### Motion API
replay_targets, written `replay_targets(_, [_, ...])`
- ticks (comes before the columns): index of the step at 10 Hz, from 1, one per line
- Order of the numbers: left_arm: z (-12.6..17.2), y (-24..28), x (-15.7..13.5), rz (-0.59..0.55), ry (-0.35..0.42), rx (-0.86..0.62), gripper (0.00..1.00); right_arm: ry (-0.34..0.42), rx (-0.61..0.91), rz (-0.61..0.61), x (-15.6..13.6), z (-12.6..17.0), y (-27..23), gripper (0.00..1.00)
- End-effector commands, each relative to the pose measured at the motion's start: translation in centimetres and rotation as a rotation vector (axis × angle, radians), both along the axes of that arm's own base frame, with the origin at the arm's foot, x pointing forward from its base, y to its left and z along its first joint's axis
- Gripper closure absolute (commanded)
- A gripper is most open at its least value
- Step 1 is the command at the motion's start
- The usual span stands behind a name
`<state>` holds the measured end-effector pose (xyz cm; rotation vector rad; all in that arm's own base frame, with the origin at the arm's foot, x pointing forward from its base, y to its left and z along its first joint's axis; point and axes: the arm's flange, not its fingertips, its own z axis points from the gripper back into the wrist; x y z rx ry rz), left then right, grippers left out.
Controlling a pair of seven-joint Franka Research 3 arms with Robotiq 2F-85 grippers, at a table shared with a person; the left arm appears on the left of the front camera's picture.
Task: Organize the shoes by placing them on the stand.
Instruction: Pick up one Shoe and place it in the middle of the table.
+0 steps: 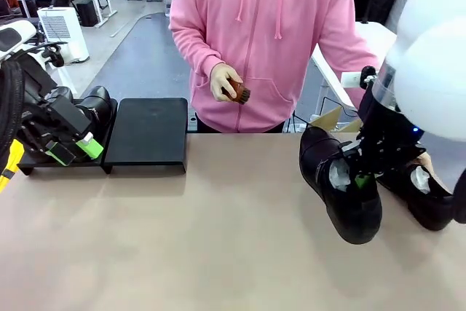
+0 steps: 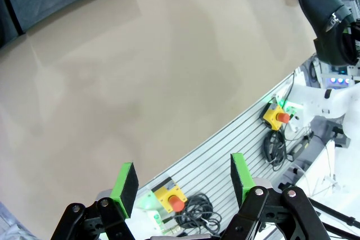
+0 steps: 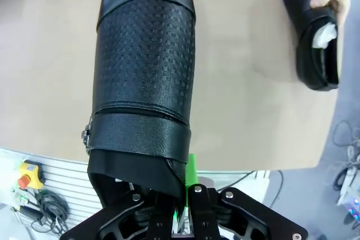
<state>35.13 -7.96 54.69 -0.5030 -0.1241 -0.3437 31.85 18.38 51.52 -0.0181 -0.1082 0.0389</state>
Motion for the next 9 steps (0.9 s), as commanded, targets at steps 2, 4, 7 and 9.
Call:
replay_targets(2, [-0.1,0.1,-0.1,-0.015,-0.007,-0.029,0.15,-0.041,0.037,-0.136,-0.4,-2.1,5.7,1.0])
replay_targets(4, [-0.1,0.1,-0.1,-0.015,-0.007,-0.029,0.15,-0.04,0.071,-0.11,0.2,-5.1,9.7,1.0])
replay_targets(7, [-0.1,0.1,-0.1,-0.015,-0.007,-0.029,0.15,-0.001,0.111,0.009,2.4,-9.5,13.9,1.0])
replay_targets(9, [-0.1,0.1,-0.1,-0.015,-0.007,-0.029,0.15,0.048,0.143,0.063,3.7,-11.6,14.8,1.0])
